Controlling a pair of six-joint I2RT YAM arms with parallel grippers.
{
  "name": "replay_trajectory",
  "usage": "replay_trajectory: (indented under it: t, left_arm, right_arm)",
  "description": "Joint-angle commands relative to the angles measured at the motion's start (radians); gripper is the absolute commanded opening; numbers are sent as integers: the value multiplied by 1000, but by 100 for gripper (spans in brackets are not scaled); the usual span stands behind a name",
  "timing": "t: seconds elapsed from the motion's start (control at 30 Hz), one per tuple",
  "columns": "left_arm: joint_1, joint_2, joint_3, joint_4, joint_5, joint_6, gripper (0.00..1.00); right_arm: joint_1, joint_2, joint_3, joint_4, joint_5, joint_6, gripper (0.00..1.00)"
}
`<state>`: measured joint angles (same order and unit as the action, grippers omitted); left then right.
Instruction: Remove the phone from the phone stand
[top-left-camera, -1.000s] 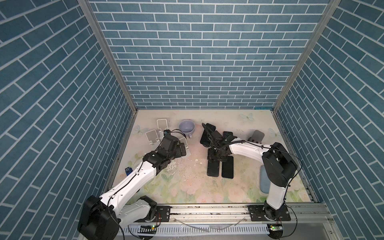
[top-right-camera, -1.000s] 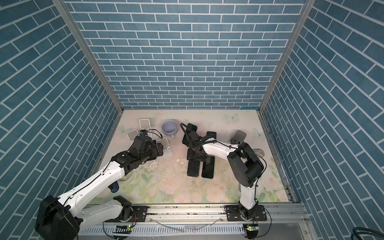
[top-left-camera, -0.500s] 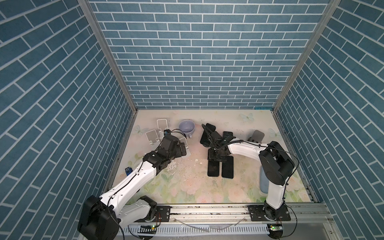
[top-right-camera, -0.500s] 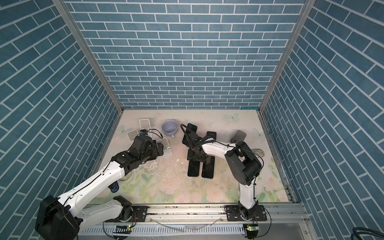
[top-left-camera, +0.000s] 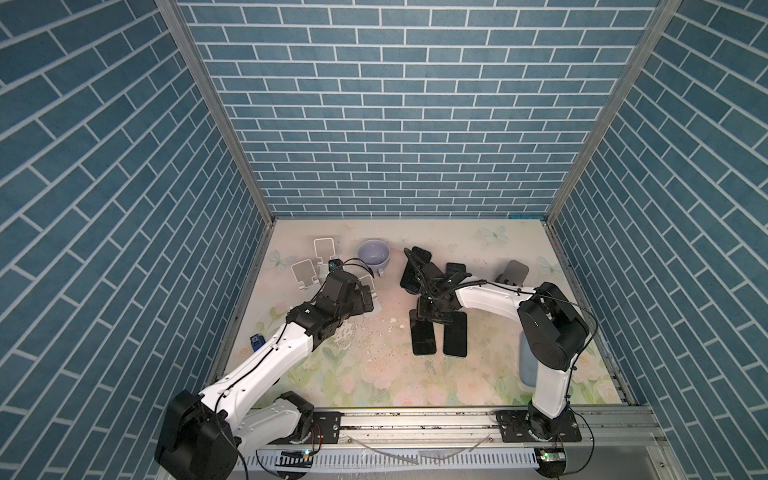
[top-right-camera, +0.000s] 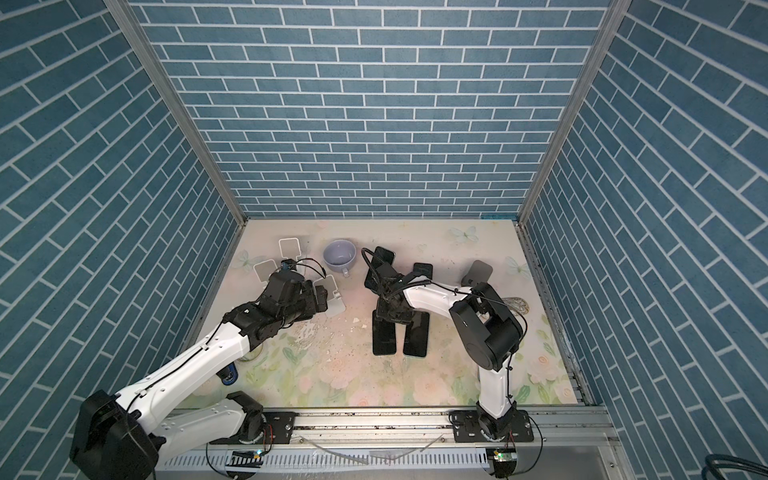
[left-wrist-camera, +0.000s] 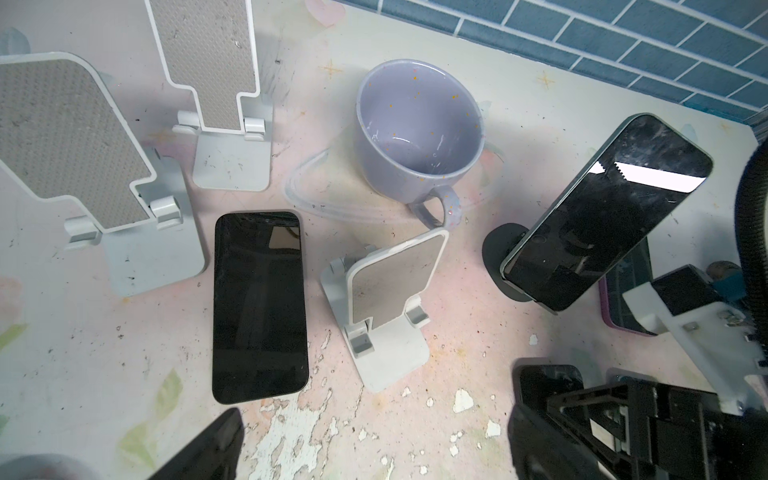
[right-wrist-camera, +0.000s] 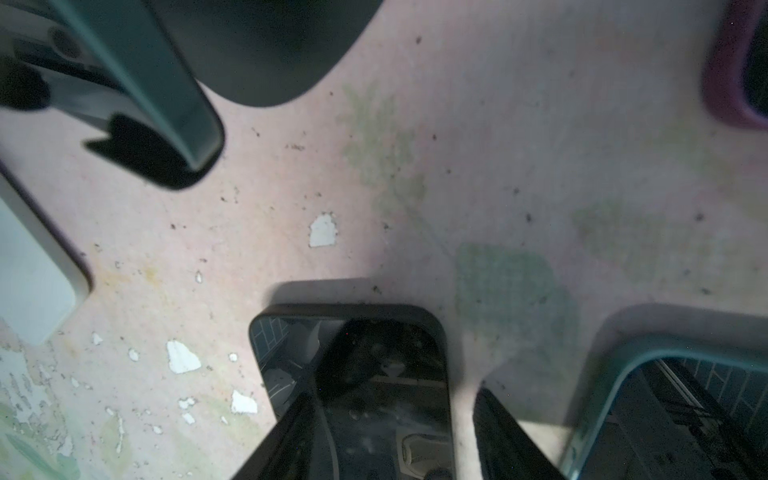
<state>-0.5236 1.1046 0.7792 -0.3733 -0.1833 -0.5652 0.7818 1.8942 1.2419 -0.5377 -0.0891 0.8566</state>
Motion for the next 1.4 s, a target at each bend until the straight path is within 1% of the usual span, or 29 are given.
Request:
replay_trajectory:
  t: [0.0,0.13,0.27,0.47,0.53,0.73,0.9,1.07,1.23,1.37]
  left_arm:
    - [-8,2,-10,7,-9,10,100]
    - [-10,7,-7,8,-9,10,100]
    - [-14,15,0,8,-8,11,100]
    - [-23,30,20,1,-8,11,100]
    - [-26,34,26,-4,-11,11,100]
    - [-45,59,60,-19,-21,20,100]
    - [-76,97,115,-43,-35,47,100]
    - [-106,147,171,-31,-11,86,100]
    - [-146,200,210,30,14,143,100]
    - [-156,259,261,34,21,160,100]
  right_arm:
    - [-3,0,-34,-37,26,24,63]
    - [-4,-8,-20,-60,55,4,63]
    - [5,10,37,-117,101,-49,64]
    - [20,5,78,-130,141,-96,75]
    - [26,-3,89,-125,153,-109,76]
    - [30,-38,116,-133,193,-147,77]
    - [27,-89,131,-164,266,-186,76]
    - [2,-158,120,-183,319,-225,76]
    - [-29,-209,110,-209,369,-261,76]
    - [-58,-238,89,-208,370,-277,76]
